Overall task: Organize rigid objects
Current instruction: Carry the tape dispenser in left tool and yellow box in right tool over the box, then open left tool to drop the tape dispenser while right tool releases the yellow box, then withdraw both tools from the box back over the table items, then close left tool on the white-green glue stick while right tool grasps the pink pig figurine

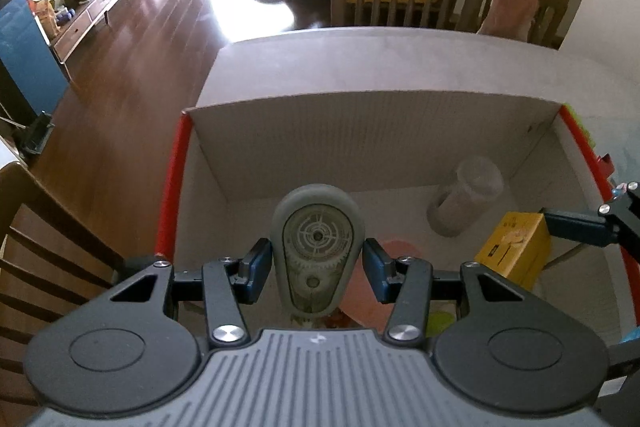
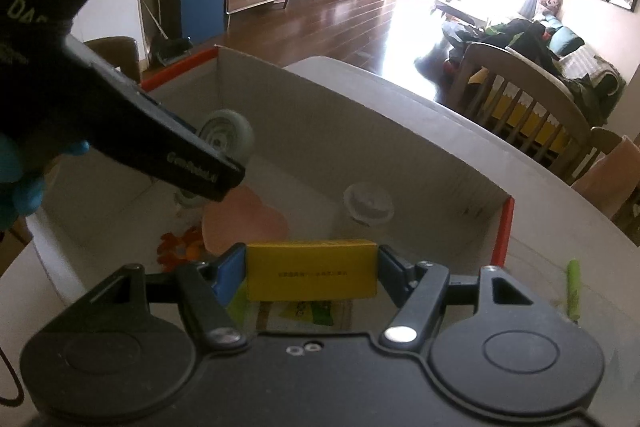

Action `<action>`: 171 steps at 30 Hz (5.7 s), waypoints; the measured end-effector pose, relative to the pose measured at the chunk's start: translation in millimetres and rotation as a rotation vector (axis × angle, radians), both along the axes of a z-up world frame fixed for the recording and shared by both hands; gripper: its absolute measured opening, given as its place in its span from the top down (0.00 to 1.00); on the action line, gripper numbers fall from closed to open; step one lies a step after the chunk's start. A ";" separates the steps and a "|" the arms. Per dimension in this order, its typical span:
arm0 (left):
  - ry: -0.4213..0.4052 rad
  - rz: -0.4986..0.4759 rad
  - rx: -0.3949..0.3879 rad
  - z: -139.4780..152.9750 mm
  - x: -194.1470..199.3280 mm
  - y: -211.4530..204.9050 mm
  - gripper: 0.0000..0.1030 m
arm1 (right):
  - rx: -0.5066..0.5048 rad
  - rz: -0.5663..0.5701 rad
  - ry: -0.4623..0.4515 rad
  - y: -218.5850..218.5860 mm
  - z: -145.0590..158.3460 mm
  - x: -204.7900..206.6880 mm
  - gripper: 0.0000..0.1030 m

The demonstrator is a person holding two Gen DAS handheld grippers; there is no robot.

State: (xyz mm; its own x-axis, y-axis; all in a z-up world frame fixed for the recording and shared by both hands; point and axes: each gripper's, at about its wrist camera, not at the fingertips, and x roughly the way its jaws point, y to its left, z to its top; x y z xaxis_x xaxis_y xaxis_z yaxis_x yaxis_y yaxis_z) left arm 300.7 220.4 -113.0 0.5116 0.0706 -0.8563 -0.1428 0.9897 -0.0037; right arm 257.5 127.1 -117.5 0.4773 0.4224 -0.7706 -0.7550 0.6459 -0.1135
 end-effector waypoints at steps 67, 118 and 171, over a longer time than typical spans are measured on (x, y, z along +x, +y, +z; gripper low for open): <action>-0.173 0.002 0.031 89.7 -94.8 -61.8 0.35 | 0.314 -0.040 -0.035 -122.1 88.5 -40.2 0.14; -0.263 -0.101 -0.106 36.4 -70.1 -281.1 0.03 | 0.327 -0.218 -0.002 -348.7 47.7 16.8 0.01; -0.125 0.122 0.030 -68.3 13.1 -291.0 0.48 | 0.124 0.080 0.077 -302.3 -69.8 144.0 0.38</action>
State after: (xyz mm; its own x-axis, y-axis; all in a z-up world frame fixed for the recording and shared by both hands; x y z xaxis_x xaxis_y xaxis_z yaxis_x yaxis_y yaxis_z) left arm 313.8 -70.6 -181.3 0.6003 0.1630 -0.7830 -0.2623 0.9650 -0.0001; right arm 401.6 -175.1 -187.4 0.3799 0.5511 -0.7430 -0.8080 0.5887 0.0235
